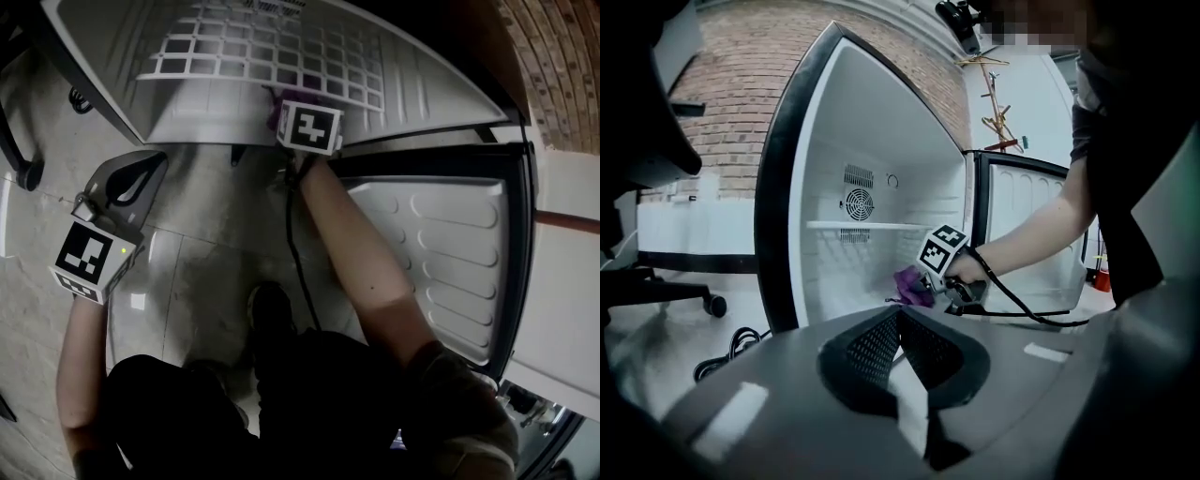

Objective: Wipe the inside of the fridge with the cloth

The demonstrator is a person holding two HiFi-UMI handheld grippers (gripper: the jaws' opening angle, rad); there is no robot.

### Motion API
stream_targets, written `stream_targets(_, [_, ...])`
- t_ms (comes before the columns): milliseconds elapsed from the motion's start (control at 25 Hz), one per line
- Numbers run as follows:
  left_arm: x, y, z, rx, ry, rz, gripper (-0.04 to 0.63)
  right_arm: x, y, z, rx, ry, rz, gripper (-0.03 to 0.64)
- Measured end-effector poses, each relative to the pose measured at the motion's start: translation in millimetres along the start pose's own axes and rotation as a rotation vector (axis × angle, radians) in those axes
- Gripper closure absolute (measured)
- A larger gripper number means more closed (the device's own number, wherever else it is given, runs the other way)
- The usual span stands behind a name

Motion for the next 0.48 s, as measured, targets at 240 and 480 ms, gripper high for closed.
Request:
stream_targets(240, [-2.0,1.3,7.5,0.019,0.007,0.031,0.578,4.4,-14.1,42.7,0.052,-0.305,-0.233,0.535])
stream_targets(480, [-9.4,4.3,13.7,0.04,-0.004,0.045,0.578,5.5,-23.1,49.4,0.054,-0.366,-0.32,0.535])
Point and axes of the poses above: the fingertips, and each gripper's own axes: z backward along the fingers, y to its left, x out of its top, the point moved 8 cm from there along z, backward along the fingers, and after that the axes turned 12 degrees about y, right-handed, at the moved point
